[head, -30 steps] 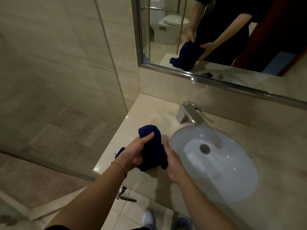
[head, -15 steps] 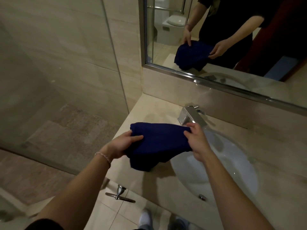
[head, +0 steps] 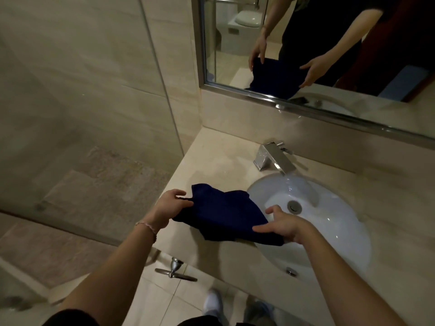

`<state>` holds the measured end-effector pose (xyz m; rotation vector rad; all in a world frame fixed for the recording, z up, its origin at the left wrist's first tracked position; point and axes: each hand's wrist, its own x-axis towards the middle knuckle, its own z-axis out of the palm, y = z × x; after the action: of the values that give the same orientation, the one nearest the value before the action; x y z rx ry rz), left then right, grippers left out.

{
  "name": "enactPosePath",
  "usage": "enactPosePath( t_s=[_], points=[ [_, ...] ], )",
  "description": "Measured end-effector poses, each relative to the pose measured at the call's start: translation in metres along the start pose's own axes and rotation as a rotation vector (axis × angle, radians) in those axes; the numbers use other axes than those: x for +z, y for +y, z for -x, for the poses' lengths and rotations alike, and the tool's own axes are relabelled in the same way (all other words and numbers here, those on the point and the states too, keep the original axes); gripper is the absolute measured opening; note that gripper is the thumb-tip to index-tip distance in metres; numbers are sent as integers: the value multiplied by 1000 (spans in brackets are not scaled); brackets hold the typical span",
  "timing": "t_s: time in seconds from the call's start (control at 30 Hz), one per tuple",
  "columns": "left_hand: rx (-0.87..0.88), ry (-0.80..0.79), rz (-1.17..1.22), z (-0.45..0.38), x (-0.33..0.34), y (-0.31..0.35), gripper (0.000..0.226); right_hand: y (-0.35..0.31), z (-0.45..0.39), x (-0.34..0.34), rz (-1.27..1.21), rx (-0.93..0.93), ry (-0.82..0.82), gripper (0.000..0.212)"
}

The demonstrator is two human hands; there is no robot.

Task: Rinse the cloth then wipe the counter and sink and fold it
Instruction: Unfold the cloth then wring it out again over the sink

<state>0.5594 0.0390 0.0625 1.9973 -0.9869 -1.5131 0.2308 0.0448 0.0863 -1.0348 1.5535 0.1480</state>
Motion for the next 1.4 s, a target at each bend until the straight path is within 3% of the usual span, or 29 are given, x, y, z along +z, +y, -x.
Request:
enactPosePath(
  t_s=[0.2,0.3,0.4,0.6,0.73,0.9,1.1,1.2,1.3,1.4],
  points=[
    [96,43,80,4,-7,2,33,11,1,-6,-25,-75,40,74],
    [193,76,101,4,-9,7,17,12,3,-10,-130,-186,28,84],
    [233,55,46,6,-15,9,26,6,9,-15,-137,-294,62,89],
    [286,-108,-640,3,-38,19,74,-4,17,-28,-197,-433,370,72],
    [370,-71,-827,-1,-52,29,66,-7,18,-32,-161,-487,414,53],
    [469,13,-745,-3,-60,46,29,-12,23,-41,-54,-503,462,24],
    [610,191,-530,16,-72,83,6,-38,43,-57,17,-701,645,12],
    [623,233,-484,26,-80,101,7,-53,55,-65,-6,-772,727,9],
    [613,236,-408,32,-82,107,20,-67,65,-67,-203,-845,766,15],
    [599,208,-42,34,-71,104,21,-77,70,-62,-342,-867,757,24]
  ],
)
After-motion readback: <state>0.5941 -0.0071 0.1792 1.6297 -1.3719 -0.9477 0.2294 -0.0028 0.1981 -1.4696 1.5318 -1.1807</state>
